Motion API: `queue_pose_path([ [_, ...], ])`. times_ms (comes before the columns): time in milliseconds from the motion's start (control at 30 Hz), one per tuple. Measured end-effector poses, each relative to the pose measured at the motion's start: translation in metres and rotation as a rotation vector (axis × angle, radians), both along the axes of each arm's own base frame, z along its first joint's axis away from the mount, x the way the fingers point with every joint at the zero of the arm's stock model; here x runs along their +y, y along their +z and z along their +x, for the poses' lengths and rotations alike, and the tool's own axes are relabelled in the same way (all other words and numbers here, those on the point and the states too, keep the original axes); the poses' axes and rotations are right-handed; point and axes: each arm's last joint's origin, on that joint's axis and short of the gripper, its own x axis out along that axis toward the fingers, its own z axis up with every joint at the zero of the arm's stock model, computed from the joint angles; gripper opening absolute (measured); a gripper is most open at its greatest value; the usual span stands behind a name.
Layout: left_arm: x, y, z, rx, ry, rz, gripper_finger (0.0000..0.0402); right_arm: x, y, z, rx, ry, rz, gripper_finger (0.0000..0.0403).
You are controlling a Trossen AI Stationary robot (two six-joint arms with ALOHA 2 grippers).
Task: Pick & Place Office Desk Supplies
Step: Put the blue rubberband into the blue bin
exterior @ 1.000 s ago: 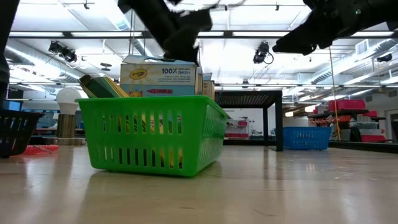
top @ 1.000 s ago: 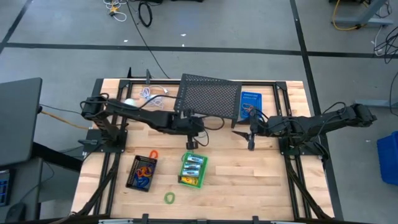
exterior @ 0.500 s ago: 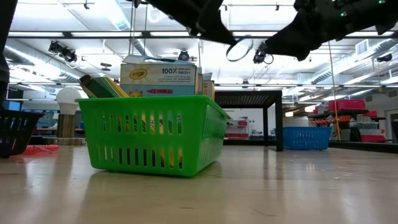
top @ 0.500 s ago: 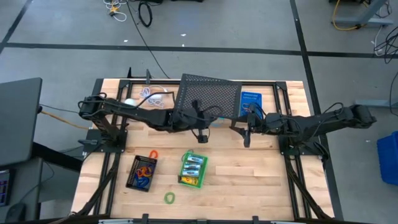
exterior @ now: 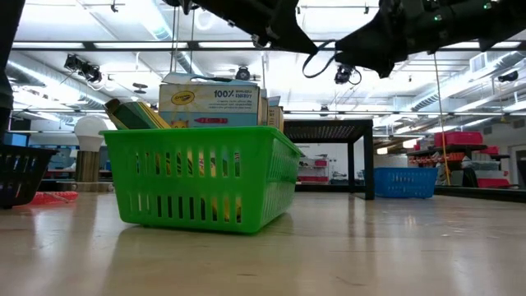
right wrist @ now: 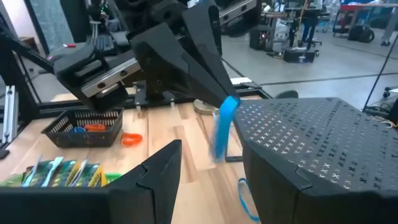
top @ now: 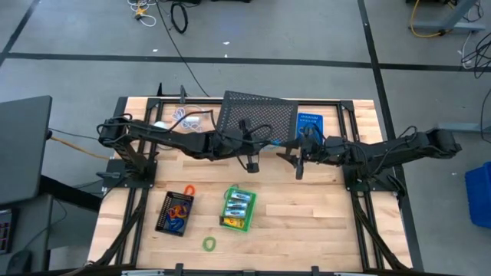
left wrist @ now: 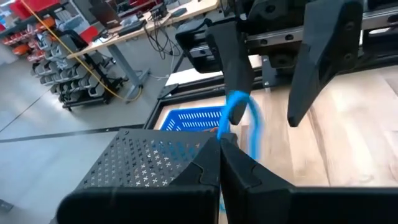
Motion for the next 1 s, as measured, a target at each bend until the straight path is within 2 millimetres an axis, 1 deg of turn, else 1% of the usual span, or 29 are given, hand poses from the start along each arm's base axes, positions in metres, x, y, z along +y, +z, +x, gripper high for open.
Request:
queue_pose_path([
  [333, 0.0002, 0.0002, 0.0002, 0.000, -0.003, 0.008, 0.0001, -0.0072, 0.0005, 0.0001, -0.005, -0.026, 0.001, 0.0180],
  [800, -0.0006, 0.0031, 0.0013, -0.030, -0.035, 0.004, 0.0001, -0.0090, 0.0018, 0.0004, -0.020, -0.014, 0.009, 0.0179],
  [900, -0.0006, 0.0029, 0.0014, -0.030, -0.042, 0.001, 0.0001, -0.0089, 0.0028, 0.0006, -0.030, -0.010, 0.006, 0.0167],
  [1000, -0.0008, 0.0031, 0.0015, -0.032, -0.044, 0.001, 0.0001, -0.0089, 0.0038, 0.0007, -0.040, -0.008, 0.000, 0.0137],
])
